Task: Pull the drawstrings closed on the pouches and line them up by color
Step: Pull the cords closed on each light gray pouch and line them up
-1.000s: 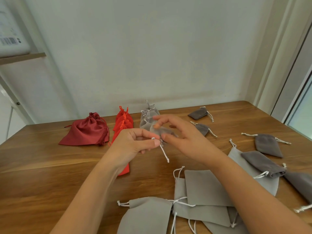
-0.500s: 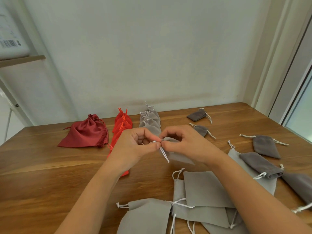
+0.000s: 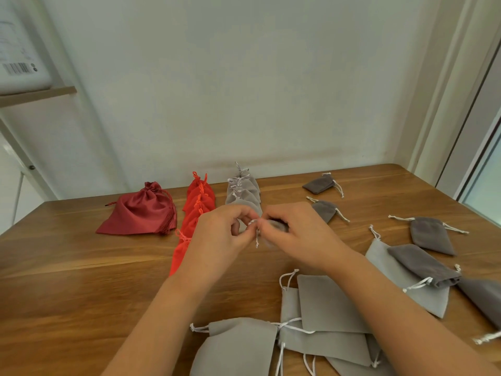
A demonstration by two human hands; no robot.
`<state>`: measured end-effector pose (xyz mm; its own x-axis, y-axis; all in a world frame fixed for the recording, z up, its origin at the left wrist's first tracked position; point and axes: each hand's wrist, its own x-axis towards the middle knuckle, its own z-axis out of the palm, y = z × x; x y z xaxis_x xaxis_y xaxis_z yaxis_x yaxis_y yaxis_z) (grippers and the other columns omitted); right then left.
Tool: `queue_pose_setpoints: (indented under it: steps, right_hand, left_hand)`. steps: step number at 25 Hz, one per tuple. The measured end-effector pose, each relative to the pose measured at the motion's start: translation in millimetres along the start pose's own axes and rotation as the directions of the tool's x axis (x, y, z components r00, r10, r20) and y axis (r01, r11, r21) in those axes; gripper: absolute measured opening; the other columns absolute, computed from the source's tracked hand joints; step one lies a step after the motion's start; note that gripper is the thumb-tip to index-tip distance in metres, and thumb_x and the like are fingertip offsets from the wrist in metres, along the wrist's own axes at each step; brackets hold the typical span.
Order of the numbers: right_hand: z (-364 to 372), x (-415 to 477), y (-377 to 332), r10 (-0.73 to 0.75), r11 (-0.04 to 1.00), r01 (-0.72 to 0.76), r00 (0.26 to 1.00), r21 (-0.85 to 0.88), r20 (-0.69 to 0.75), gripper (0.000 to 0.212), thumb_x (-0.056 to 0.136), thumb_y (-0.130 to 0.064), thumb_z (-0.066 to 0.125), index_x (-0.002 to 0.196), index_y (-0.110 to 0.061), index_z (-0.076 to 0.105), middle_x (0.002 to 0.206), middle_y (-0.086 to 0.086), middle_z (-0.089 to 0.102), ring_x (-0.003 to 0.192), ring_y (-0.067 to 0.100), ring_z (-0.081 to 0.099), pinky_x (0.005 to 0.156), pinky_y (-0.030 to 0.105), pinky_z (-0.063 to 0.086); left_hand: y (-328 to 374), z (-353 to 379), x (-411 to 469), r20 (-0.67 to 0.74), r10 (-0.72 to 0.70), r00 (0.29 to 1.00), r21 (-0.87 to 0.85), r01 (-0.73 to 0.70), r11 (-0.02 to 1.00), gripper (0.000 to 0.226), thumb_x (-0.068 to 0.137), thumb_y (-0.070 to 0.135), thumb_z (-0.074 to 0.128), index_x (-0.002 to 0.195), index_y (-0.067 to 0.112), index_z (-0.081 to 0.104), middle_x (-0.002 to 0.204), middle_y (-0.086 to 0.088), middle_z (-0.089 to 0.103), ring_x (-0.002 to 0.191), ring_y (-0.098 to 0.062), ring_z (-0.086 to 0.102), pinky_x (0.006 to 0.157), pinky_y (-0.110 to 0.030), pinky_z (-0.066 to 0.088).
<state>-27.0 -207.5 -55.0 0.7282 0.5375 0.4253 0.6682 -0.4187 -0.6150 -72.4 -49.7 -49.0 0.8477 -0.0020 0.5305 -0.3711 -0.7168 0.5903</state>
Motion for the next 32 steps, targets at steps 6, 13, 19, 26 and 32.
queue_pose_setpoints:
  steps: [6, 13, 19, 26, 32]
  right_hand:
    - [3, 11, 7, 0.190, 0.786, -0.159, 0.982, 0.598, 0.011, 0.013, 0.087, -0.004, 0.064, 0.085, -0.012, 0.053, 0.084, 0.000, 0.072, 0.081, 0.015, 0.067, 0.073, 0.030, 0.053]
    - [-3, 9, 2, 0.233, 0.700, -0.196, 0.972, 0.687, 0.040, 0.023, 0.079, 0.003, 0.069, 0.080, -0.011, 0.051, 0.082, 0.020, 0.069, 0.079, 0.025, 0.068, 0.073, 0.026, 0.055]
    - [2, 6, 0, 0.227, 0.893, -0.186, 0.972, 0.410, -0.053, 0.033, 0.071, -0.003, 0.080, 0.070, -0.018, 0.051, 0.078, 0.012, 0.072, 0.081, 0.025, 0.071, 0.080, 0.040, 0.058]
    - [2, 8, 1, 0.216, 0.842, -0.158, 0.975, 0.516, -0.053, 0.027, 0.080, 0.001, 0.070, 0.076, -0.015, 0.049, 0.073, 0.008, 0.067, 0.071, 0.015, 0.064, 0.070, 0.030, 0.055]
    - [0, 7, 0, 0.174, 0.780, -0.095, 0.982, 0.619, -0.068, 0.027, 0.078, 0.007, 0.070, 0.078, -0.012, 0.051, 0.085, 0.009, 0.074, 0.080, 0.017, 0.070, 0.072, 0.025, 0.055]
  left_hand:
    - [-12, -5, 3, -0.173, 0.076, 0.982, 0.006, -0.076, 0.997, 0.028, 0.078, 0.017, 0.076, 0.082, 0.042, 0.065, 0.056, 0.003, 0.048, 0.059, -0.018, 0.048, 0.053, -0.018, 0.038]
    - [-13, -4, 3, -0.121, 0.171, 0.978, 0.050, -0.166, 0.985, 0.015, 0.076, 0.008, 0.076, 0.082, 0.021, 0.072, 0.070, 0.004, 0.064, 0.070, -0.013, 0.057, 0.061, -0.018, 0.046]
    - [-19, 1, 2, -0.055, 0.118, 0.991, 0.059, -0.115, 0.992, 0.012, 0.075, 0.008, 0.076, 0.081, 0.018, 0.070, 0.072, 0.011, 0.062, 0.074, -0.010, 0.059, 0.065, -0.026, 0.049]
    - [-12, -1, 2, -0.108, 0.136, 0.985, 0.028, -0.134, 0.991, 0.017, 0.077, 0.005, 0.075, 0.084, 0.020, 0.074, 0.073, 0.020, 0.062, 0.074, -0.005, 0.060, 0.062, -0.015, 0.048]
    - [-13, -5, 3, -0.184, 0.194, 0.964, 0.004, -0.196, 0.981, 0.009, 0.078, 0.013, 0.075, 0.086, 0.016, 0.075, 0.081, 0.009, 0.068, 0.075, -0.010, 0.062, 0.064, -0.019, 0.048]
